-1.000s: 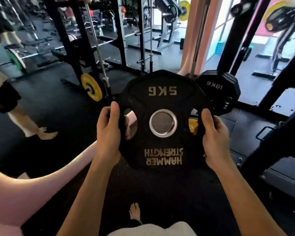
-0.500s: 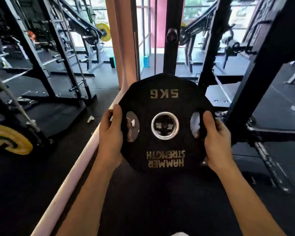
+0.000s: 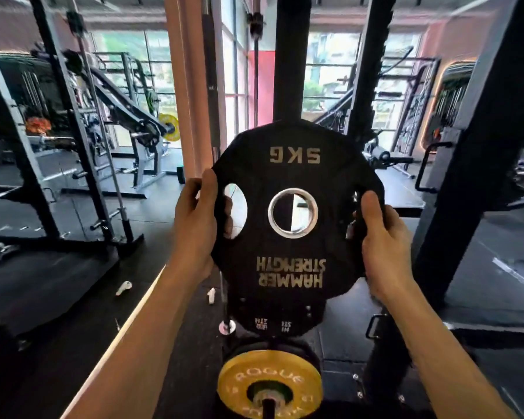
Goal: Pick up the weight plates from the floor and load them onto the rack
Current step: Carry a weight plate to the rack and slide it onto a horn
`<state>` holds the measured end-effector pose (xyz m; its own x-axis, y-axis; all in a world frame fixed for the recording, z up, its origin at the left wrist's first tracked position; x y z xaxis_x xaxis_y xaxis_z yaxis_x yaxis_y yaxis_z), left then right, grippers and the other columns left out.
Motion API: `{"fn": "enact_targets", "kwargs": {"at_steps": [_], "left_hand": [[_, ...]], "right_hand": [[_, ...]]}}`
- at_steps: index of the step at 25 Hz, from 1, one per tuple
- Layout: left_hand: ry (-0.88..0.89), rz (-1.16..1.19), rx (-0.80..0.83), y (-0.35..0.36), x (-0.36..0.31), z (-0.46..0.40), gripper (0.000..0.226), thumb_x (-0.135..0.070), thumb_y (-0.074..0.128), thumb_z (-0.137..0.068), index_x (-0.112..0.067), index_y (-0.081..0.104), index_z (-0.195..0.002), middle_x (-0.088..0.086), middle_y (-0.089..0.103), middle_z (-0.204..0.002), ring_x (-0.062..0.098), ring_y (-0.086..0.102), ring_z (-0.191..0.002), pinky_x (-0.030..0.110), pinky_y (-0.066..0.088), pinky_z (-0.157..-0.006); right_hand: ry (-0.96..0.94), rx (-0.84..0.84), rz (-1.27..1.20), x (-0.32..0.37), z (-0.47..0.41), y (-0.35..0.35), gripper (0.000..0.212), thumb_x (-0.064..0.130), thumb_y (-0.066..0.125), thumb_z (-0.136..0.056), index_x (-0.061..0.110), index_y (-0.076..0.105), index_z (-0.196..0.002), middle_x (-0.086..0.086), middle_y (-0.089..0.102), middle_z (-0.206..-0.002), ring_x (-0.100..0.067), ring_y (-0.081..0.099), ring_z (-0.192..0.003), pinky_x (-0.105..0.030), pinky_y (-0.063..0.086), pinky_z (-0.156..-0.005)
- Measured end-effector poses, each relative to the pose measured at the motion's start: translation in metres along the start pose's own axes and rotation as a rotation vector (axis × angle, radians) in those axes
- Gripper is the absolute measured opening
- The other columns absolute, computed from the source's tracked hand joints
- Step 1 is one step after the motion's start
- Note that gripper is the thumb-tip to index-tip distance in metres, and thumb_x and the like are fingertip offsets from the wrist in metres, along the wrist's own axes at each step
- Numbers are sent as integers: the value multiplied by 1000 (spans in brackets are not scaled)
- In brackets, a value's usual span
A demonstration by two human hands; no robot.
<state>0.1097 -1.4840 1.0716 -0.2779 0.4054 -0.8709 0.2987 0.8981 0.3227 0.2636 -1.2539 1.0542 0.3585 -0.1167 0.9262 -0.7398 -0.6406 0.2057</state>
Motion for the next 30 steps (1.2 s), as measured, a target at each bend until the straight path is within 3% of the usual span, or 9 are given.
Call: {"fn": "enact_targets", "kwargs": {"at_steps": [5, 8, 11, 16, 24, 30], "left_hand": [[81, -31, 22, 24, -8, -70, 36, -50, 50, -97, -18, 47, -82, 3, 53, -59, 18, 42, -40, 22, 34, -42], [99, -71, 61, 29, 0, -105, 40, -62, 54, -88, -24, 51, -77, 6, 54, -66, 22, 47, -48, 28, 38, -51], [87, -64, 76, 34, 15, -125, 41, -58, 49, -94, -19, 49, -80, 3, 53, -60, 20, 44, -41, 28, 36, -45], [36, -65, 77, 39, 44, -140, 36, -53, 46, -97, -26, 49, -74, 0, 51, -57, 16, 42, -39, 25, 35, -42], [145, -118, 118, 49, 70, -174, 36, -47, 42, -101, -38, 47, -66, 3, 46, -58, 20, 40, -42, 27, 34, -44], [177, -143, 100, 61, 97, -221, 28, -51, 44, -96, -41, 50, -72, -1, 48, -57, 18, 43, -42, 26, 36, -46]], "right_hand": [[-83, 12, 61, 11, -65, 26, 45, 54, 51, -94, 9, 53, -89, -1, 55, -62, -8, 50, -52, -18, 42, -46], [-94, -19, 65, 6, -92, 38, 46, 54, 51, -94, 8, 54, -92, -2, 55, -63, -10, 50, -55, -22, 44, -52], [-102, -24, 96, -4, -111, 46, 46, 55, 50, -95, 9, 53, -89, -3, 55, -65, -10, 51, -57, -25, 44, -56], [-98, -40, 155, -29, -131, 51, 49, 57, 49, -94, 9, 52, -84, -8, 55, -67, -14, 52, -60, -18, 43, -50], [-86, -34, 166, -53, -167, 61, 85, 74, 37, -77, -8, 56, -81, -17, 57, -66, -21, 54, -57, -17, 45, -48], [-126, -37, 174, -70, -217, 79, 84, 71, 35, -82, -11, 55, -84, -21, 54, -66, -22, 53, -56, -16, 45, -50]]}}
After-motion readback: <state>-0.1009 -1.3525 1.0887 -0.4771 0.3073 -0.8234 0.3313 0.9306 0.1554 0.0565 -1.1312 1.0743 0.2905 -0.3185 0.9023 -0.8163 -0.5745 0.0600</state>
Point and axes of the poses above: each hand's wrist, its own z-axis away from the middle knuckle, its own y-axis out of the palm, x = y × z, the point moved 8 cm from there along -z, towards the middle knuckle
